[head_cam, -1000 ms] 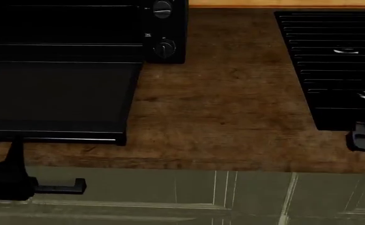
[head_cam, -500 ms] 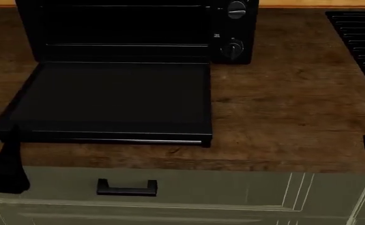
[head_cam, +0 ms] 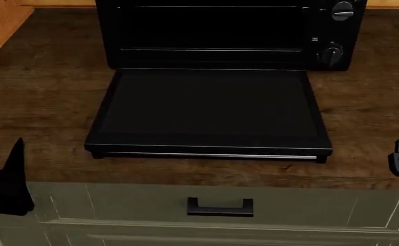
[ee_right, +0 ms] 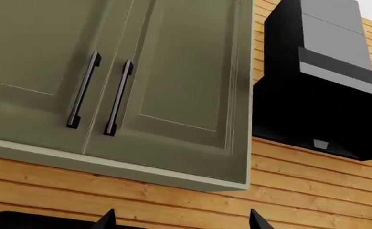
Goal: Close the toaster oven door.
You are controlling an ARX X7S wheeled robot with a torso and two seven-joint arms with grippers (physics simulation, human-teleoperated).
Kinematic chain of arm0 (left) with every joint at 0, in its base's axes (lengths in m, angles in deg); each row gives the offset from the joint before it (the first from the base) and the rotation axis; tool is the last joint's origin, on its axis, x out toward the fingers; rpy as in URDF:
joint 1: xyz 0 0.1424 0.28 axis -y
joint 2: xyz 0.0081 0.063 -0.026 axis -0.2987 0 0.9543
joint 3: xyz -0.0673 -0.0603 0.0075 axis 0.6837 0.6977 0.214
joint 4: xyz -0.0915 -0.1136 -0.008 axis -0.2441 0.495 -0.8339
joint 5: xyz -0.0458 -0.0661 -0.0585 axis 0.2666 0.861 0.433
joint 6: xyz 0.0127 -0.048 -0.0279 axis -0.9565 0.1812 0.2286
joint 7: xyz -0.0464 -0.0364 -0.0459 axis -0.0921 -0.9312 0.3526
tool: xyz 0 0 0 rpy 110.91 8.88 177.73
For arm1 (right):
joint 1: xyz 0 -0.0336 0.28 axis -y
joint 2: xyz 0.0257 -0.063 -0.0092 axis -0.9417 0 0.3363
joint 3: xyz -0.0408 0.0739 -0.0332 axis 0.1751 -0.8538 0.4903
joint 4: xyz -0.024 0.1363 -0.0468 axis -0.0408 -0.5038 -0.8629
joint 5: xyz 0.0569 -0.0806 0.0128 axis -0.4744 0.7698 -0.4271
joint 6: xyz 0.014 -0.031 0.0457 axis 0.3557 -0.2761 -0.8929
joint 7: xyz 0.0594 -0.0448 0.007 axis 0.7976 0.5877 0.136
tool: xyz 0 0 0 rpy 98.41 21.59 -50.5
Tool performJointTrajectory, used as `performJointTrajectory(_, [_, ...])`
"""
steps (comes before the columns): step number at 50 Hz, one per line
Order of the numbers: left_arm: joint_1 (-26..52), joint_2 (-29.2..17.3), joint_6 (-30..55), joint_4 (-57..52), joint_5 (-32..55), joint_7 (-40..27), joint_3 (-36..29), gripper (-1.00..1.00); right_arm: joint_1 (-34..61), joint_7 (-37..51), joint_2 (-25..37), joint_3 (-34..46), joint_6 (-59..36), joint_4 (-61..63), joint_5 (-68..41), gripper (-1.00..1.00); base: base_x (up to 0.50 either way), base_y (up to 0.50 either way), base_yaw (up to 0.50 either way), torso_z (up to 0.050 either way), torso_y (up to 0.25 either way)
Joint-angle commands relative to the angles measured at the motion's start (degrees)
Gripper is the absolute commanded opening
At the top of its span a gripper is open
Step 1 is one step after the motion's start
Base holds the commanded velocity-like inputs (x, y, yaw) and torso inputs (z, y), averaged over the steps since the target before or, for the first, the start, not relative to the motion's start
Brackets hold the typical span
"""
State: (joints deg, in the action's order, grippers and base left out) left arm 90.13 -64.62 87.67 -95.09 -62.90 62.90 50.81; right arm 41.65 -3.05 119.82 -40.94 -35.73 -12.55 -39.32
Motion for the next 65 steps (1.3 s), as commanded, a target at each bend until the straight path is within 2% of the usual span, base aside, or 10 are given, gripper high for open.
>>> performJointTrajectory(1, [-0.79,0.08,-1.34,0.73,0.1,0.19,-0.33,1.0,-1.84,-0.46,0.53,0.21,1.87,-0.17,0.87,1.0,0.0,0.0,0.0,0.0,0.0])
performJointTrajectory(7, [-0.96,0.26,-1.73,1.05,0.16,0.12,-0.54,1.0,-1.61,0.57,2.06,0.48,2.34,0.12,0.18,1.0,0.03,0.0,0.0,0.0,0.0])
performJointTrajectory(42, [-0.78,0.01,-1.46,0.6,0.81,-0.51,-1.45,1.0,-9.01,1.65,3.92,-3.06,7.26,0.14,0.75,1.0,0.5,0.09,0.0,0.0,0.0])
performJointTrajectory(48, [-2.0,0.28,-4.4,1.47,0.99,0.6,-1.5,1.0,-9.95,1.97,3.95,-4.27,8.44,0.22,0.36,1.0,0.0,0.0,0.0,0.0,0.002])
performJointTrajectory(52, [-3.16,-4.65,-13.76,2.33,-4.45,5.21,-5.82,1.0,-10.9,2.29,4.63,-5.08,9.11,0.45,-0.13,1.0,0.0,0.0,0.0,0.0,0.0])
performJointTrajectory(59, [-3.51,-16.8,-29.4,7.36,-15.4,13.7,-11.41,1.0,-11.32,3.27,6.36,-5.21,10.37,0.29,-1.01,1.0,0.0,0.0,0.0,0.0,0.0])
performJointTrajectory(65, [-3.85,-24.16,-41.92,14.34,-23.86,17.05,-15.1,1.0,-12.22,3.29,6.46,-4.8,11.22,0.29,-0.2,1.0,0.0,0.0,0.0,0.0,0.0])
